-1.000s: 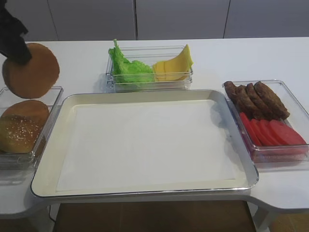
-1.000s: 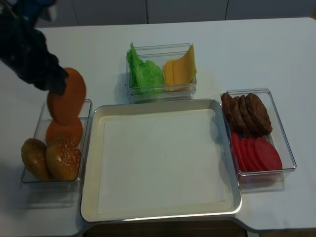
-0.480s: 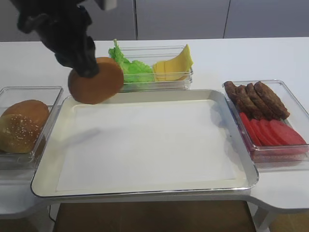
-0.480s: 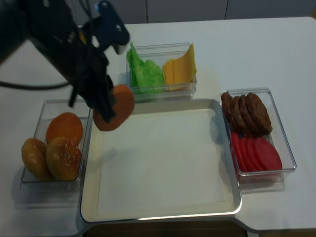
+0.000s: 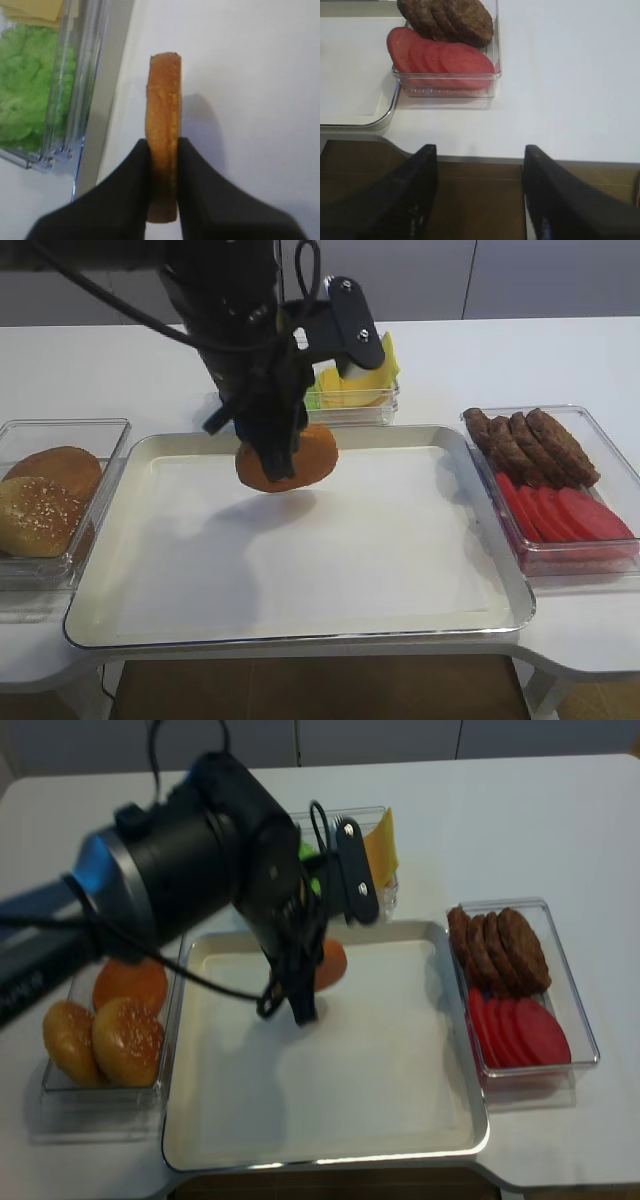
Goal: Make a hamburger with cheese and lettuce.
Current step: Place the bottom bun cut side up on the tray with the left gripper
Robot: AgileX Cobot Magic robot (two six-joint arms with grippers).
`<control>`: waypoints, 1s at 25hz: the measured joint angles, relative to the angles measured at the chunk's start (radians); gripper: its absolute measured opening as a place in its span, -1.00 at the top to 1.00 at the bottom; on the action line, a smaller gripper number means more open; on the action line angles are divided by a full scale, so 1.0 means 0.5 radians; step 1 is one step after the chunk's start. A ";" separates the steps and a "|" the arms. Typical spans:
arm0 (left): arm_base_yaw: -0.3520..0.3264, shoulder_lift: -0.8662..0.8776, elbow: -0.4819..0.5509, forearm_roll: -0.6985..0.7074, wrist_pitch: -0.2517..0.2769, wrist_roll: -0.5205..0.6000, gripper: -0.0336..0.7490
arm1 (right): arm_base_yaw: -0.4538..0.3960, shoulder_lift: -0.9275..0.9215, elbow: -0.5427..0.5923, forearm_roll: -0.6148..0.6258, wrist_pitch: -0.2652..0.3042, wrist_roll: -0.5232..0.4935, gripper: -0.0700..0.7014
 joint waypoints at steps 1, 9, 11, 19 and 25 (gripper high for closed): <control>-0.021 0.020 0.000 0.038 -0.004 -0.024 0.65 | 0.000 0.000 0.000 0.000 0.000 0.000 -0.30; -0.055 0.077 0.000 0.141 -0.015 -0.073 0.65 | 0.000 0.000 0.000 0.000 0.000 0.000 -0.30; -0.055 0.077 0.000 0.141 -0.015 -0.073 0.65 | 0.000 0.000 0.000 0.000 0.000 0.000 -0.30; -0.055 0.077 0.000 0.141 -0.015 -0.073 0.65 | 0.000 0.000 0.000 0.000 0.000 0.000 -0.30; -0.055 0.077 0.000 0.120 -0.015 -0.073 0.65 | 0.000 0.000 0.000 0.000 0.000 0.000 -0.30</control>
